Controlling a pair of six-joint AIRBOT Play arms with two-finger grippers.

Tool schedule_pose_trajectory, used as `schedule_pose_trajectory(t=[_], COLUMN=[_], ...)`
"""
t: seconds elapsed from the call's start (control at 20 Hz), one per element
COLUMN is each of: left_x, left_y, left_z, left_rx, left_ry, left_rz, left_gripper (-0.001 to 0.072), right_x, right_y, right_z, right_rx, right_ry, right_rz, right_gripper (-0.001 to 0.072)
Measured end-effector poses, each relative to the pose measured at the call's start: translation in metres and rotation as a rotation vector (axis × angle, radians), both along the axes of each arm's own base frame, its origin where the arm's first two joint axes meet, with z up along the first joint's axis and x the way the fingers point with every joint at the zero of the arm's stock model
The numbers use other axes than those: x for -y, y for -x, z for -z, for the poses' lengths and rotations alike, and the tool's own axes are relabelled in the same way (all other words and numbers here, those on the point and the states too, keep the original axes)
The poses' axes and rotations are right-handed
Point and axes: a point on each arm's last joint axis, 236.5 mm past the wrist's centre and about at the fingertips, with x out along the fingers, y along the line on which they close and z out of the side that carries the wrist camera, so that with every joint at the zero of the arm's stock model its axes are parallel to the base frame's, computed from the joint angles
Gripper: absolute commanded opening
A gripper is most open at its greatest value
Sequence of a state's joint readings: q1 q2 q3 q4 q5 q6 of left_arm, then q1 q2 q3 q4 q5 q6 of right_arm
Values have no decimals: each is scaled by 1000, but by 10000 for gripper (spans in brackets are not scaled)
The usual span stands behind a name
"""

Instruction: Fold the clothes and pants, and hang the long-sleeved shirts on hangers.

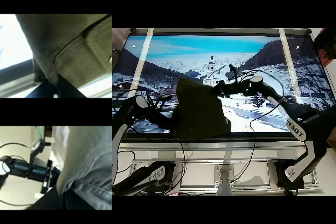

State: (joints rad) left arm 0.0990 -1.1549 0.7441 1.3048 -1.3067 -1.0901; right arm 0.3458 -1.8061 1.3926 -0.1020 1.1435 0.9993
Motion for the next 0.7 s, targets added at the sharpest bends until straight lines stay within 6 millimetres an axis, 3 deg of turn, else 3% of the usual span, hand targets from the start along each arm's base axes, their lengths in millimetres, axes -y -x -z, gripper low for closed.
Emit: schedule_pose_trajectory(t=[0.15, 0.35, 0.4, 0.45, 0.5, 0.55, 0.6, 0.65, 0.7], left_x=[25, 61, 70, 79, 87, 95, 102, 108, 112], left_y=[-21, -61, -70, -78, -83, -88, -91, -92, -93], left_z=[-6, -19, -22, -24, -25, -24, -23, -20, -17], left_rx=[81, 226, 262, 294, 315, 333, 342, 343, 342], left_ry=[93, 211, 232, 248, 257, 265, 271, 275, 278], left_rz=[-41, -116, -128, -134, -134, -133, -131, -127, -127], left_gripper=[20, 19, 20, 20, 21, 45, 181, 408, 580], right_x=[45, 115, 128, 140, 150, 160, 171, 182, 195], right_y=[-19, -38, -42, -44, -48, -51, -53, -55, -58], right_z=[-20, -16, -11, -5, 1, 7, 15, 21, 26], right_rx=[184, 328, 337, 339, 344, 343, 333, 323, 310], right_ry=[141, 459, 524, 579, 633, 677, 726, 770, 814], right_rz=[-7, 41, 53, 62, 69, 78, 86, 95, 111], right_gripper=[42, 43, 92, 367, 580, 583, 583, 581, 576])
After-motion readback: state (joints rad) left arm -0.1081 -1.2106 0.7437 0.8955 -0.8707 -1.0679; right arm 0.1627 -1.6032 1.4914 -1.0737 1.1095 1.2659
